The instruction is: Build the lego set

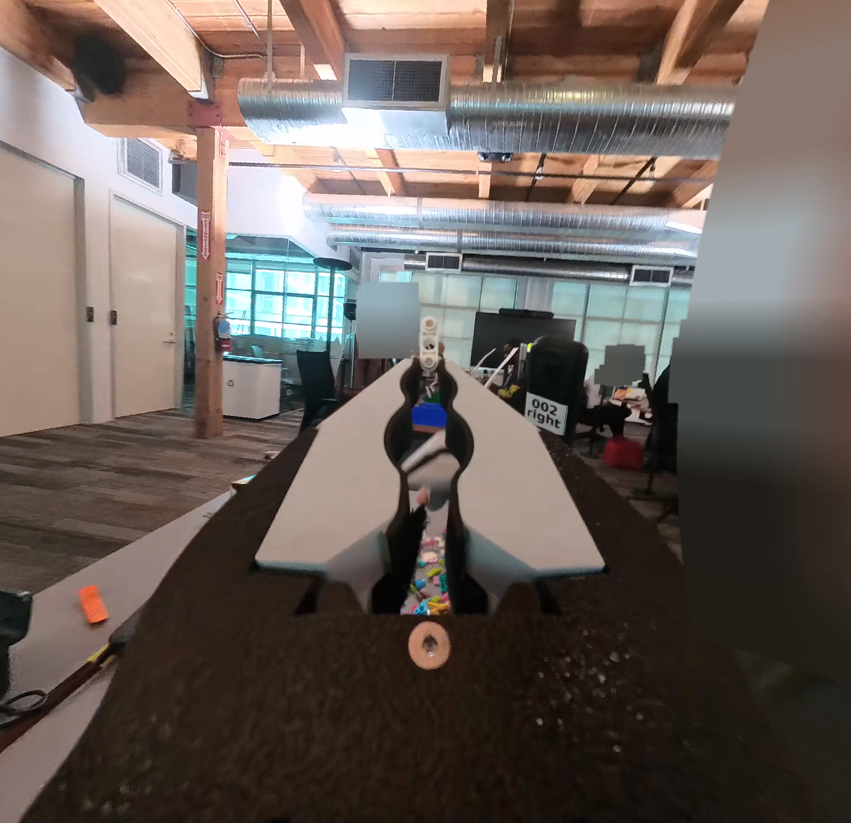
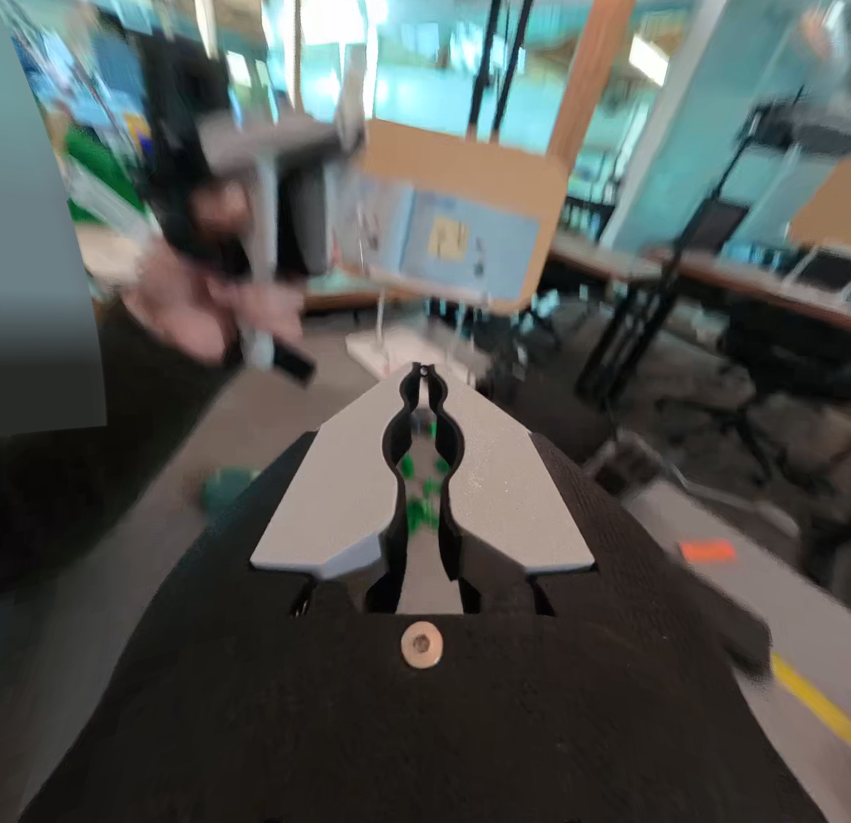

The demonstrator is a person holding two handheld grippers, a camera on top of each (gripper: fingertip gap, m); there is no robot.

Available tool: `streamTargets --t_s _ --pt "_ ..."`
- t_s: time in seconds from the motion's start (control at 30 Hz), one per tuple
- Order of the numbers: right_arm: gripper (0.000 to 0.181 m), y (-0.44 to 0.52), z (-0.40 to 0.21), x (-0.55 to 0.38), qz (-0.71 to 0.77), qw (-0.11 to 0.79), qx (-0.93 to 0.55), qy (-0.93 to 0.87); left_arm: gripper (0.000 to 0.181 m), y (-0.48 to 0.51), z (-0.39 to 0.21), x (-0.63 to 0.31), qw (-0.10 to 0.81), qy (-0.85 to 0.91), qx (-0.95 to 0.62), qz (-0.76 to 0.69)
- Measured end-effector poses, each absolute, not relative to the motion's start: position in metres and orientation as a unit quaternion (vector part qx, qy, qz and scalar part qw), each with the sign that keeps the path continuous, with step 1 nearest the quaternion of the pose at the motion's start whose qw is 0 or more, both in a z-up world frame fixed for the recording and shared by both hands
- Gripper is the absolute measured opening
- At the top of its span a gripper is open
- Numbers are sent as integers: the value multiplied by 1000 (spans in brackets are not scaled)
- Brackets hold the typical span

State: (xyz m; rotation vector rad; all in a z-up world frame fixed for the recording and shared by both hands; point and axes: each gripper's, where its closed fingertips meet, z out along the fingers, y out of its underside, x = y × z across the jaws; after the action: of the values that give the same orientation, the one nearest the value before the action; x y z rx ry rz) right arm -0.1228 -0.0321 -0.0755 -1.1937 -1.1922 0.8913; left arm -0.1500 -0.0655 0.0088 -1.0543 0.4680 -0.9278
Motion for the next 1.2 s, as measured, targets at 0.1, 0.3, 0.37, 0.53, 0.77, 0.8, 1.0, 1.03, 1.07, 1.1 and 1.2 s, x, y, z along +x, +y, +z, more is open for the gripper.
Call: streamTargets --t_s 0.1,0.3,0.37,0.53,0.77,0.8,1.0,1.03,1.07,1.1,1.2 --pt "2 -32 -172 -95 284 451 -613 -583 4 -73 7 -143 733 239 -494 -402" --pt "2 -55 -289 -63 232 314 -658 -644 4 -81 3 -126 729 278 -513 -359" --pt "2 -62 -294 -64 243 314 -643 -655 4 -84 3 -120 726 288 -512 -357" --pt "2 -63 -313 -48 222 297 -619 -692 4 -90 3 -113 722 303 -512 -354" --pt "3 -58 -329 -17 183 262 -626 -711 4 -96 7 -118 724 303 -502 -362" --pt "3 -58 -332 -12 171 250 -630 -715 4 -96 7 -118 725 303 -502 -362" --pt "20 -56 -324 -3 144 201 -640 -727 4 -96 4 -114 719 310 -505 -364" --pt "20 -56 -322 -4 138 199 -635 -734 4 -95 4 -114 718 312 -506 -362" --pt "19 -54 -321 -6 126 192 -630 -742 4 -95 3 -113 717 314 -507 -361" --pt "18 -53 -323 -6 108 183 -620 -756 4 -95 3 -112 716 316 -509 -360" --pt "13 -51 -330 -5 56 159 -569 -805 4 -95 1 -111 713 319 -511 -358"
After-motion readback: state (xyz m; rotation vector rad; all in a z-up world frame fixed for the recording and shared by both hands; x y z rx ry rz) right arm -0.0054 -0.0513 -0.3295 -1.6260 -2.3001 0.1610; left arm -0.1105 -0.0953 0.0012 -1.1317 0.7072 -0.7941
